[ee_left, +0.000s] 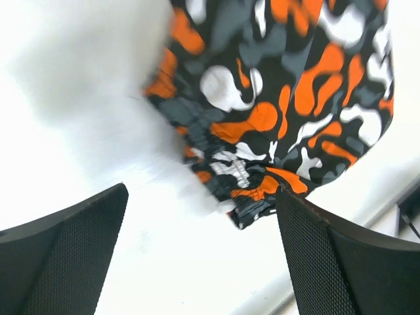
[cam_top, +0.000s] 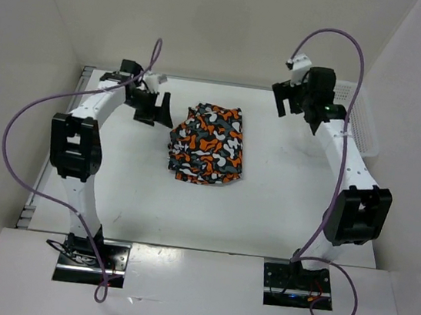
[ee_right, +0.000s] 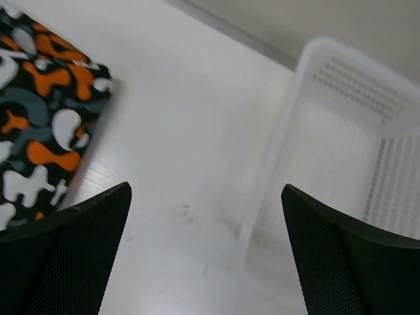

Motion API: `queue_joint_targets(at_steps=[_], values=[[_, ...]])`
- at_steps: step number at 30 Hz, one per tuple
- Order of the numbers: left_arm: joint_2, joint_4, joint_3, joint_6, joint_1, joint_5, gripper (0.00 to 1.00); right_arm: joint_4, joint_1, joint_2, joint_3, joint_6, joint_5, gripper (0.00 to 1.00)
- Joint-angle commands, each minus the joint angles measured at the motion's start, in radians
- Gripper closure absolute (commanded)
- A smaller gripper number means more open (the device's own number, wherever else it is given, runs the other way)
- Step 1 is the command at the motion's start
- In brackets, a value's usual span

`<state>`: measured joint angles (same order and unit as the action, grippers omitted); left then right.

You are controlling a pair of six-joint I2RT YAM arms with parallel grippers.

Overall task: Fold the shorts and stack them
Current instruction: Fold the shorts

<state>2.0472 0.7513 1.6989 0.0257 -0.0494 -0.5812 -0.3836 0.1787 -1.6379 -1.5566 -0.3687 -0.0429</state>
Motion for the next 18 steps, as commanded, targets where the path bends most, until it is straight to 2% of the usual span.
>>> queue_joint_targets(at_steps=[1, 3, 5, 9, 11, 12, 14, 18], values=[[-0.174, -0.021, 0.088, -0.026, 0.039, 0.076, 0.00, -0.170, -0.099, 0.059, -0.028, -0.003, -0.023, 0.00], [-0.240, -0.046, 0.110, -0.026, 0.054, 0.194, 0.00, -0.237, -0.171, 0.059, -0.039, -0.003, -0.037, 0.00], [-0.359, -0.114, 0.049, -0.026, 0.077, 0.353, 0.00, -0.348, -0.203, 0.059, -0.039, -0.003, -0.037, 0.00], [-0.459, -0.069, -0.020, -0.026, 0.210, 0.509, 0.00, -0.388, -0.223, 0.165, 0.094, 0.077, 0.125, 0.00], [-0.527, -0.069, -0.103, -0.026, 0.264, 0.509, 0.00, -0.423, -0.223, 0.243, 0.153, 0.109, 0.172, 0.00], [-0.576, -0.069, -0.195, -0.026, 0.310, 0.509, 0.00, -0.423, -0.223, 0.288, 0.186, 0.120, 0.198, 0.00], [-0.613, -0.082, -0.270, -0.026, 0.347, 0.509, 0.00, -0.407, -0.223, 0.331, 0.213, 0.132, 0.254, 0.00], [-0.680, -0.095, -0.389, -0.026, 0.416, 0.448, 0.00, -0.379, -0.223, 0.385, 0.262, 0.145, 0.273, 0.00]])
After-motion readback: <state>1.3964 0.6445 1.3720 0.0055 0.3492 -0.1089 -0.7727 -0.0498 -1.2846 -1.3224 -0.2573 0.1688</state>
